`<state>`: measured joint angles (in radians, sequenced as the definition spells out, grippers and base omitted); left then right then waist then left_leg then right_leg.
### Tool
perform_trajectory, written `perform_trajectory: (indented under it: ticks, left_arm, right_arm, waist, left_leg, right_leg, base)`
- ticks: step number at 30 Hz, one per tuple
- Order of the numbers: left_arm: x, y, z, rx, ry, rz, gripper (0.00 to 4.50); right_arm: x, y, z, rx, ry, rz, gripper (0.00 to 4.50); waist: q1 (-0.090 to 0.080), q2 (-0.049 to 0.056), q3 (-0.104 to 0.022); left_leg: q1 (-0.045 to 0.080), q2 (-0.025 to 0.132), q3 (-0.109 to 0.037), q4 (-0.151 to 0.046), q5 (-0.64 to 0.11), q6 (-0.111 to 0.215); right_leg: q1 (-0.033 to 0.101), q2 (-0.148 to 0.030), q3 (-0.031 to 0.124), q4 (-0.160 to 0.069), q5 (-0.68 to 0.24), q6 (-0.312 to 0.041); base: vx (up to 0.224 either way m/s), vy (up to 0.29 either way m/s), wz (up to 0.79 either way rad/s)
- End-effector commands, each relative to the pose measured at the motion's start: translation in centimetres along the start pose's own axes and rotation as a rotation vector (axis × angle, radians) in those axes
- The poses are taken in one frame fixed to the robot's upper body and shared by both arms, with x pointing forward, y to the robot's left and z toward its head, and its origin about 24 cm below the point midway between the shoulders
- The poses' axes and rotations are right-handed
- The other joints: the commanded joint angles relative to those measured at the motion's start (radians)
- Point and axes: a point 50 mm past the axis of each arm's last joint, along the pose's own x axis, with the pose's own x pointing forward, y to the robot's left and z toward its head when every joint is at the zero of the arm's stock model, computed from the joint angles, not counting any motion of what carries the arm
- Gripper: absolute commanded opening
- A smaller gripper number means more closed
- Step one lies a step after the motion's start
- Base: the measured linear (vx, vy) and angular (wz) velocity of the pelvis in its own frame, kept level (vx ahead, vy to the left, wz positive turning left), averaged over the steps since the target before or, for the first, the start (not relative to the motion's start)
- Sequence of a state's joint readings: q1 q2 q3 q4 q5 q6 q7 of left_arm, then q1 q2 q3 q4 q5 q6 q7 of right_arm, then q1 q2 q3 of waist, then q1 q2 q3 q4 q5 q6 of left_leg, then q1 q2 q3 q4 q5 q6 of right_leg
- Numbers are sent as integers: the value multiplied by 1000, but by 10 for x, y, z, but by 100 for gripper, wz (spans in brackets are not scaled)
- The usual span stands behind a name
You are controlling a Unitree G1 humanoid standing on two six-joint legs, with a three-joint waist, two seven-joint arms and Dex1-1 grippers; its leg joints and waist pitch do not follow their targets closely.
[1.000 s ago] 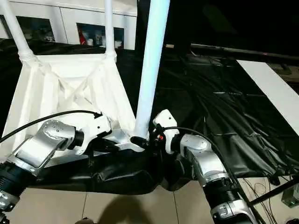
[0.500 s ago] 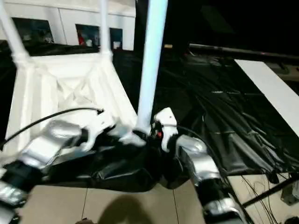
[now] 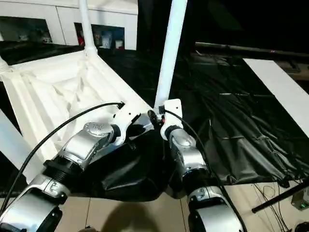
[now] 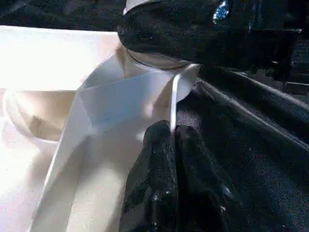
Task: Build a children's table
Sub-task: Rotate leg to tighten
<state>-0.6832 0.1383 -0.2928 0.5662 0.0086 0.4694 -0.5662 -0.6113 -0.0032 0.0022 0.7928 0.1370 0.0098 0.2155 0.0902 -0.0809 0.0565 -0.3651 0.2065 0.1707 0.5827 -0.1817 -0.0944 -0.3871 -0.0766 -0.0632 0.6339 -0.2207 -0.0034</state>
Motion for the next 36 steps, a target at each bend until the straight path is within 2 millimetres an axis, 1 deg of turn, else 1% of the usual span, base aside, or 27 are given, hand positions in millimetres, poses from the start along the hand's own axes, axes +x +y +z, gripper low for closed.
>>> perform_trajectory:
  ticks: [1,2,3,4,5,6,7,8,9,10,12,13,14,15,16,17,21,22,23,24,26,27,30,32,34,35,36]
  left_arm:
    - [-6,15,-9,15,13,93,0]
    - [-7,15,-11,25,21,69,0]
    - [-9,14,-12,34,19,44,0]
    - [-10,13,-13,44,16,10,0]
    - [-11,13,-14,46,14,-7,0]
    - [-13,12,-14,56,8,-42,0]
    - [-14,12,-14,59,7,-48,0]
    - [-16,11,-14,74,0,-89,0]
    - [-18,10,-15,80,1,-119,0]
    - [-19,10,-15,84,2,-127,0]
    - [-28,8,-20,125,21,-232,0]
    - [-37,6,-24,149,42,-325,0]
    - [-37,6,-24,149,43,-325,0]
    - [-42,6,-26,152,52,-367,0]
    - [-47,6,-27,170,55,-410,0]
    - [-51,5,-27,188,51,-450,0]
    - [-69,3,-31,200,79,-605,0]
    - [-70,3,-31,206,76,-609,0]
    - [-70,3,-31,208,74,-610,0]
    - [-70,3,-30,212,72,-611,0]
    - [-71,4,-29,216,70,-609,0]
    - [-70,4,-28,215,69,-607,0]
    - [-69,4,-28,217,67,-607,0]
    - [-68,3,-28,218,65,-606,0]
    - [-68,3,-28,218,65,-605,0]
    - [-68,3,-28,218,66,-604,0]
    - [-68,4,-28,219,66,-602,0]
  right_arm:
    - [-5,12,-15,26,44,122,333]
    - [-6,9,-12,8,29,148,340]
    - [-8,6,-10,-25,27,170,352]
    - [-10,3,-9,-64,29,199,352]
    - [-12,2,-9,-78,31,219,373]
    - [-17,-1,-8,-107,31,271,378]
    - [-17,-2,-8,-111,30,280,378]
    - [-21,-4,-7,-127,30,323,378]
    - [-25,-5,-7,-135,30,357,378]
    - [-26,-6,-6,-140,30,367,378]
    - [-39,-13,-5,-182,40,451,378]
    - [-47,-20,-3,-205,41,491,378]
    - [-47,-20,-3,-205,41,491,378]
    - [-50,-23,-1,-213,38,506,378]
    - [-54,-25,1,-222,38,523,378]
    - [-56,-27,3,-229,40,536,378]
    - [-66,-27,2,-260,89,624,378]
    - [-67,-25,1,-265,97,641,378]
    - [-68,-25,1,-266,101,649,378]
    - [-70,-23,0,-269,109,668,378]
    - [-72,-18,-3,-276,131,712,378]
    - [-72,-16,-4,-277,137,721,378]
    - [-70,-13,-5,-266,138,728,378]
    - [-66,-9,-3,-251,123,730,378]
    - [-65,-8,-3,-246,120,736,351]
    - [-65,-8,-3,-246,119,738,344]
    - [-65,-8,-4,-250,120,741,341]
  waist:
    - [-4,0,-52]
    - [-5,2,-49]
    - [-7,1,-48]
    - [-13,-1,-48]
    - [-16,-1,-49]
    - [-15,-1,-49]
    - [-15,-4,-49]
    - [-12,-3,-49]
    - [-14,-1,-49]
    - [-13,-2,-50]
    - [-8,-2,-49]
    - [-4,-2,-53]
    - [-2,-2,-53]
    - [0,-1,-53]
    - [-2,1,-54]
    - [-1,2,-54]
    - [0,4,-53]
    - [-1,2,-53]
    - [1,5,-54]
    - [1,3,-55]
    - [4,4,-53]
    - [5,1,-54]
    - [7,0,-55]
    - [10,0,-58]
    - [10,-3,-59]
    - [12,-2,-60]
    - [12,-5,-62]
  left_leg:
    - [8,24,2,-70,-132,29]
    - [3,24,0,-73,-153,31]
    - [1,24,-2,-76,-163,27]
    - [-6,24,-5,-80,-173,18]
    - [-4,25,-6,-79,-175,12]
    - [0,26,-4,-78,-178,13]
    - [0,27,-3,-75,-169,20]
    - [1,28,-2,-73,-150,30]
    - [1,28,-1,-73,-143,33]
    - [2,28,0,-72,-129,39]
    - [2,29,-1,-72,-113,46]
    - [3,30,0,-69,-100,52]
    - [3,30,0,-69,-88,58]
    - [3,28,2,-68,-64,62]
    - [6,28,4,-68,-61,63]
    - [10,28,5,-67,-73,64]
    - [9,30,4,-70,-101,60]
    - [8,30,6,-70,-104,57]
    - [12,30,6,-70,-106,53]
    - [12,31,6,-69,-110,51]
    - [13,31,6,-72,-127,40]
    - [12,31,6,-72,-132,33]
    - [14,31,7,-71,-144,25]
    - [12,31,5,-70,-122,24]
    - [10,30,6,-68,-110,26]
    - [10,29,5,-67,-99,28]
    - [10,30,5,-67,-91,29]
  right_leg:
    - [38,-61,49,-79,-70,-166]
    - [41,-63,48,-85,-109,-158]
    - [41,-63,47,-87,-136,-152]
    - [46,-64,44,-91,-188,-136]
    - [44,-66,45,-96,-218,-130]
    - [39,-66,47,-97,-220,-132]
    - [40,-66,49,-95,-201,-140]
    - [39,-66,49,-92,-170,-148]
    - [38,-65,50,-90,-156,-155]
    - [38,-64,49,-87,-131,-167]
    - [40,-63,48,-84,-102,-175]
    - [42,-63,48,-79,-71,-182]
    - [43,-63,49,-77,-52,-184]
    - [42,-61,49,-70,-13,-200]
    - [39,-57,48,-68,16,-216]
    - [38,-57,48,-68,25,-225]
    - [41,-59,48,-68,12,-230]
    - [40,-60,49,-68,9,-230]
    - [38,-59,49,-70,1,-230]
    - [38,-59,49,-69,-2,-232]
    - [38,-60,49,-72,-29,-229]
    - [39,-62,49,-72,-44,-224]
    - [37,-64,51,-75,-72,-217]
    - [40,-64,50,-71,-50,-216]
    - [41,-63,49,-68,-34,-213]
    - [41,-63,49,-66,-21,-214]
    - [43,-63,48,-65,-13,-215]
  base:
    - [0,0,0]
    - [0,0,0]
    - [0,0,0]
    - [0,0,0]
    - [0,0,0]
    - [0,0,0]
    - [0,0,0]
    - [0,0,0]
    - [0,0,0]
    - [0,0,0]
    - [0,0,0]
    - [0,0,0]
    - [0,0,0]
    - [0,0,0]
    - [0,0,0]
    - [0,0,0]
    - [0,0,0]
    - [0,0,0]
    - [0,0,0]
    - [0,0,0]
    - [0,0,0]
    - [0,0,0]
    - [0,0,0]
    - [0,0,0]
    - [0,0,0]
    - [0,0,0]
    - [0,0,0]
